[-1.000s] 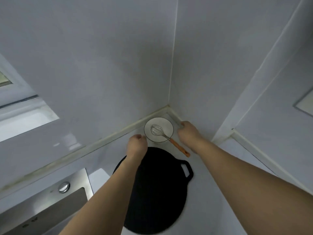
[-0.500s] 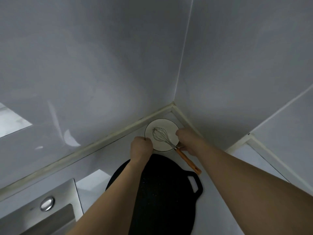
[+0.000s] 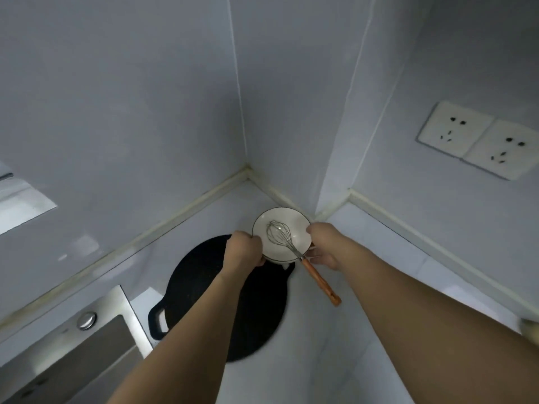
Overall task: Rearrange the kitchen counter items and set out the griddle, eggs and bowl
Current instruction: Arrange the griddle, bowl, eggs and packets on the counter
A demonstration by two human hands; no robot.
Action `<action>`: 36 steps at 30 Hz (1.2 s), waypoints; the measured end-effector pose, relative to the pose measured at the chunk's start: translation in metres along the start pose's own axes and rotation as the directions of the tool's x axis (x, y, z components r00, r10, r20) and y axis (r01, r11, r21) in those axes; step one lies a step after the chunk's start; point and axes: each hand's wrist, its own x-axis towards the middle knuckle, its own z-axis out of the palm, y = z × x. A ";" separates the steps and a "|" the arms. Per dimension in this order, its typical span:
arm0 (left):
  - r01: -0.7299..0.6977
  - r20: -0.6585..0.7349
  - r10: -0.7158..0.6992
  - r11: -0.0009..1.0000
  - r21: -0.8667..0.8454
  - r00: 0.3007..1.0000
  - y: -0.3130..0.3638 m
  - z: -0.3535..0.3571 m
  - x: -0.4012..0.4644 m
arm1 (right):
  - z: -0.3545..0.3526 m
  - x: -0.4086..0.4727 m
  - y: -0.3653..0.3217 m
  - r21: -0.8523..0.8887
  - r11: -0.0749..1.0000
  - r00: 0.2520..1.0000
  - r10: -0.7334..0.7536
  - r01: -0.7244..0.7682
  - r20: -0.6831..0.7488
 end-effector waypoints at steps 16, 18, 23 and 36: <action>-0.289 0.417 0.121 0.884 0.368 0.901 -0.014 0.222 -0.124 | -0.210 -0.092 0.162 0.388 0.921 0.913 0.196 -0.045 -0.358; -0.316 0.441 0.129 0.869 0.381 0.888 -0.015 0.246 -0.128 | -0.227 -0.096 0.175 0.459 0.888 0.902 0.221 -0.028 -0.371; -0.353 0.504 0.113 0.841 0.411 0.856 -0.010 0.300 -0.138 | -0.268 -0.096 0.199 0.583 0.812 0.855 0.291 0.017 -0.430; -0.482 0.609 0.111 0.726 0.490 0.786 0.008 0.387 -0.124 | -0.313 -0.071 0.225 0.808 0.583 0.837 0.399 0.085 -0.375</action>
